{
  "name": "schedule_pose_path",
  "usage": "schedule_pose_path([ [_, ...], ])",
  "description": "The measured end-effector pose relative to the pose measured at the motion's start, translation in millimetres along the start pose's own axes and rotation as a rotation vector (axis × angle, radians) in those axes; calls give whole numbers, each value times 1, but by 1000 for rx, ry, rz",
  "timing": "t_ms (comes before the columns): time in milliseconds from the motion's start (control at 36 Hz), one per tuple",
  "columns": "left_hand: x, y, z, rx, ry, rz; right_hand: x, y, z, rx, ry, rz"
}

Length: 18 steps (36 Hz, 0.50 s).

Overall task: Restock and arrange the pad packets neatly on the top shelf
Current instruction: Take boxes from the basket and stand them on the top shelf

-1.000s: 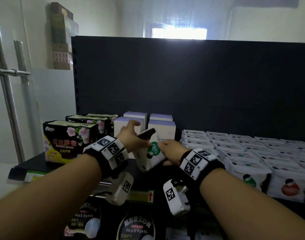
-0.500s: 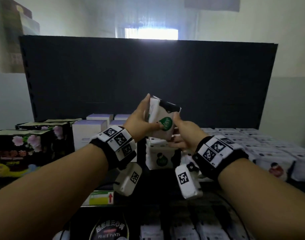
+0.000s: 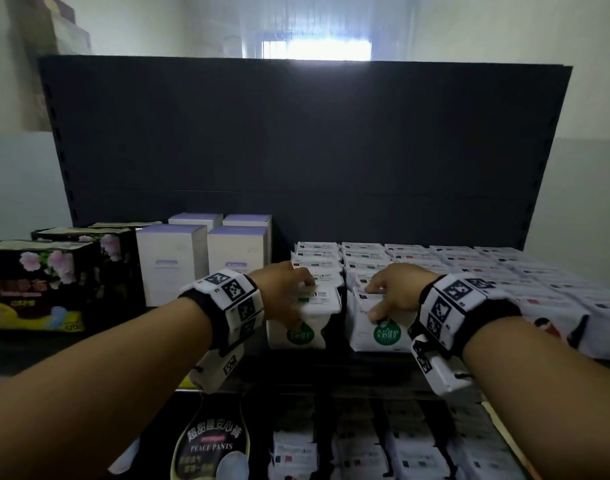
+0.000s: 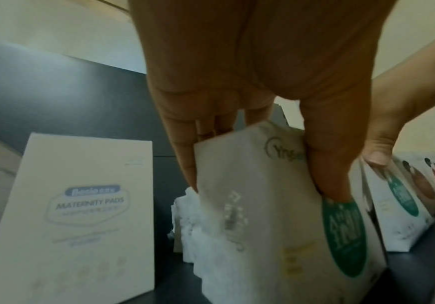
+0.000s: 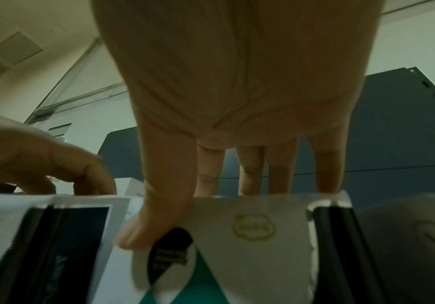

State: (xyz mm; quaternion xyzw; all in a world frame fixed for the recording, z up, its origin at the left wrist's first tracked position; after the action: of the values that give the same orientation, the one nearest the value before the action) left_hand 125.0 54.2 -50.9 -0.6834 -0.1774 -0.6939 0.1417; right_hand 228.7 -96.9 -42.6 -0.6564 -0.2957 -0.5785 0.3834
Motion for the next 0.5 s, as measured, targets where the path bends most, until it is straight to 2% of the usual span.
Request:
schedule_pose_path([
  [83,-2,5,4,-13,39,2,1,-4,-1,9,-41,-63],
  [222,-1,10,8,7,129,144,0,-6,-3,11,-65,-96],
  [500,-6,12,5,-25,123,70,-4,-7,-3,20,-56,-113],
])
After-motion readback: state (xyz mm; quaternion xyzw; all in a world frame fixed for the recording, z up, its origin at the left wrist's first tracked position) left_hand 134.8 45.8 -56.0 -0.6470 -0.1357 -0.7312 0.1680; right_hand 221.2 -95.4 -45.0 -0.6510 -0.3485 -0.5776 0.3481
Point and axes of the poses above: each hand's wrist, its own z-axis towards the middle knuckle, its own x-axis out of the back of the hand, y = z × x, the point moved 7 cm from there along z, towards the middle knuckle, and after that the axes turned 15 degrees about x, right-handed, at the moved point
